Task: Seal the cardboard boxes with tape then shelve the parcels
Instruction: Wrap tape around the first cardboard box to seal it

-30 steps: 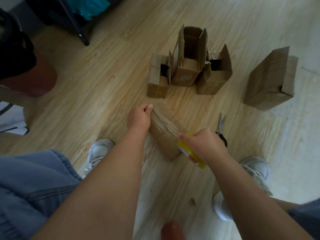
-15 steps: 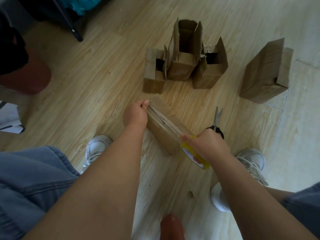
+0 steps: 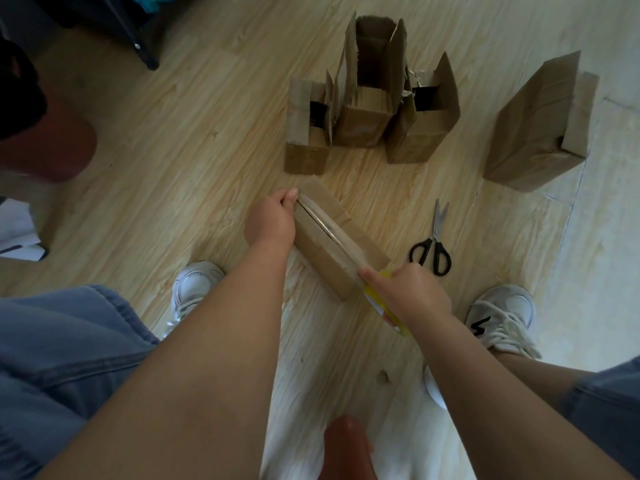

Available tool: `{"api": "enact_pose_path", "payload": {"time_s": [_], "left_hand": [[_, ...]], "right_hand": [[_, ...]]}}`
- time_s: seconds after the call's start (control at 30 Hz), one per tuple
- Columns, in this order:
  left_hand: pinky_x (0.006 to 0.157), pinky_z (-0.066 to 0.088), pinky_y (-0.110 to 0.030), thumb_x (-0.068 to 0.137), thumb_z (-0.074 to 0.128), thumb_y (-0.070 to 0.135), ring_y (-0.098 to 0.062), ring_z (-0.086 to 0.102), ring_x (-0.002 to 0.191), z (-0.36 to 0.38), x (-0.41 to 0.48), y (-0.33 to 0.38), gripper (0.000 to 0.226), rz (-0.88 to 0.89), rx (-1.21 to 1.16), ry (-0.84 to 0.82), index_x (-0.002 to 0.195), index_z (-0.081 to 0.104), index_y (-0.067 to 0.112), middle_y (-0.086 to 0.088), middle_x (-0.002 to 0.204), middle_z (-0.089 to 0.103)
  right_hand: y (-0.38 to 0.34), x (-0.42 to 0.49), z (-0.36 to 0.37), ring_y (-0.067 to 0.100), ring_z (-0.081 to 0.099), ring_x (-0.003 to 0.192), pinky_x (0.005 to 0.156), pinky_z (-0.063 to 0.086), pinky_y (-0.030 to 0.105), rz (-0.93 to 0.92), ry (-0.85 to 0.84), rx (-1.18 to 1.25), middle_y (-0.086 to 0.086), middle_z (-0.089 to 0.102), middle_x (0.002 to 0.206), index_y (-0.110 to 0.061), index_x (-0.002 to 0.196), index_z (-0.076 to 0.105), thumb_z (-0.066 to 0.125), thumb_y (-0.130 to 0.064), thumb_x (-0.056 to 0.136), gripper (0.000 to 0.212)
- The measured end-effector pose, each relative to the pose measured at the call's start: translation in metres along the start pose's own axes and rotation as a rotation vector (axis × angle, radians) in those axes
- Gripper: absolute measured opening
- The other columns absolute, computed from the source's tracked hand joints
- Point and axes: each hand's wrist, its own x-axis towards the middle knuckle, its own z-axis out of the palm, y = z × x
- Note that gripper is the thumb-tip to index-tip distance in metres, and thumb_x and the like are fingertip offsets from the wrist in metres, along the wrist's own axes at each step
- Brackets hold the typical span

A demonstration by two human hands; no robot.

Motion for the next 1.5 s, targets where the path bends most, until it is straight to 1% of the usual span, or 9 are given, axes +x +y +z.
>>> {"api": "enact_pose_path", "payload": {"time_s": [0.13,0.3,0.4,0.47,0.73,0.9,1.07,1.33,1.5], "left_hand": [[0.071,0.041,-0.032,0.105,0.034,0.045,-0.023,0.061,0.090,0.001,0.000,-0.001,0.041,0.030,0.051,0.021,0.113,0.068,0.024,-0.001,0.097,0.068],[0.088,0.043,-0.041,0.108,0.023,0.037,-0.030,0.058,0.107,0.004,-0.008,0.005,0.046,0.082,0.283,0.068,0.122,0.060,0.013,-0.011,0.117,0.065],[0.121,0.013,-0.040,0.108,0.019,0.033,-0.023,0.017,0.150,0.009,-0.023,0.007,0.052,0.163,0.361,0.036,0.155,0.022,0.012,-0.007,0.163,0.021],[0.123,-0.005,-0.037,0.108,0.017,0.035,-0.018,-0.006,0.152,0.014,-0.037,0.006,0.056,0.260,0.415,-0.005,0.158,0.002,0.015,-0.002,0.166,-0.003],[0.122,-0.009,-0.043,0.105,0.011,0.049,-0.018,-0.027,0.147,0.015,-0.043,-0.009,0.061,0.285,0.519,-0.182,0.155,-0.015,0.025,0.004,0.162,-0.025],[0.121,-0.011,-0.048,0.105,0.011,0.048,-0.018,-0.025,0.148,0.014,-0.045,-0.002,0.061,0.257,0.562,-0.211,0.155,-0.015,0.023,0.003,0.162,-0.023],[0.117,0.022,-0.038,0.105,0.035,0.038,-0.023,0.023,0.145,-0.004,-0.032,0.021,0.051,0.311,0.452,0.015,0.150,0.033,0.014,-0.006,0.158,0.030],[0.115,0.027,-0.046,0.102,0.041,0.045,-0.030,0.028,0.143,-0.020,0.022,0.017,0.064,0.101,0.291,-0.265,0.157,0.019,0.018,-0.010,0.157,0.030],[0.119,0.016,-0.048,0.105,0.027,0.048,-0.026,0.013,0.149,-0.011,0.013,0.012,0.067,0.120,0.404,-0.246,0.157,-0.006,0.023,-0.006,0.163,0.013]], "right_hand": [[0.000,0.004,0.006,0.009,0.052,0.034,0.050,0.042,0.023,0.041,-0.002,0.016,-0.002,0.062,0.045,-0.013,0.059,0.058,0.050,-0.074,0.088,0.068],[-0.001,0.010,0.006,0.012,0.052,0.037,0.049,0.041,0.023,0.064,0.004,0.002,-0.002,0.055,0.040,-0.013,0.058,0.056,0.052,-0.074,0.086,0.067],[-0.010,0.018,0.002,0.014,0.055,0.041,0.051,0.043,0.025,0.044,-0.003,0.027,-0.001,0.056,0.046,-0.012,0.063,0.058,0.054,-0.071,0.085,0.063],[-0.019,0.024,-0.002,0.014,0.057,0.044,0.050,0.042,0.025,0.034,-0.012,0.052,-0.001,0.058,0.051,-0.011,0.068,0.059,0.056,-0.068,0.086,0.059],[-0.027,0.030,0.003,0.018,0.063,0.054,0.054,0.044,0.026,0.059,-0.015,0.007,0.002,0.065,0.059,-0.011,0.078,0.062,0.052,-0.074,0.086,0.064],[-0.026,0.032,0.005,0.020,0.063,0.058,0.054,0.042,0.026,0.059,-0.019,0.004,0.003,0.066,0.065,-0.012,0.074,0.060,0.052,-0.074,0.086,0.064],[-0.024,0.031,0.006,0.018,0.057,0.052,0.049,0.037,0.024,0.080,-0.009,-0.009,0.002,0.062,0.061,-0.010,0.075,0.060,0.051,-0.075,0.086,0.067],[-0.024,0.034,0.009,0.018,0.055,0.054,0.051,0.037,0.025,0.075,-0.001,-0.061,0.002,0.060,0.064,-0.011,0.076,0.059,0.047,-0.078,0.086,0.070],[-0.027,0.032,0.005,0.017,0.054,0.053,0.049,0.034,0.025,0.080,-0.021,-0.083,0.001,0.058,0.063,-0.011,0.073,0.057,0.046,-0.075,0.090,0.067]]}}
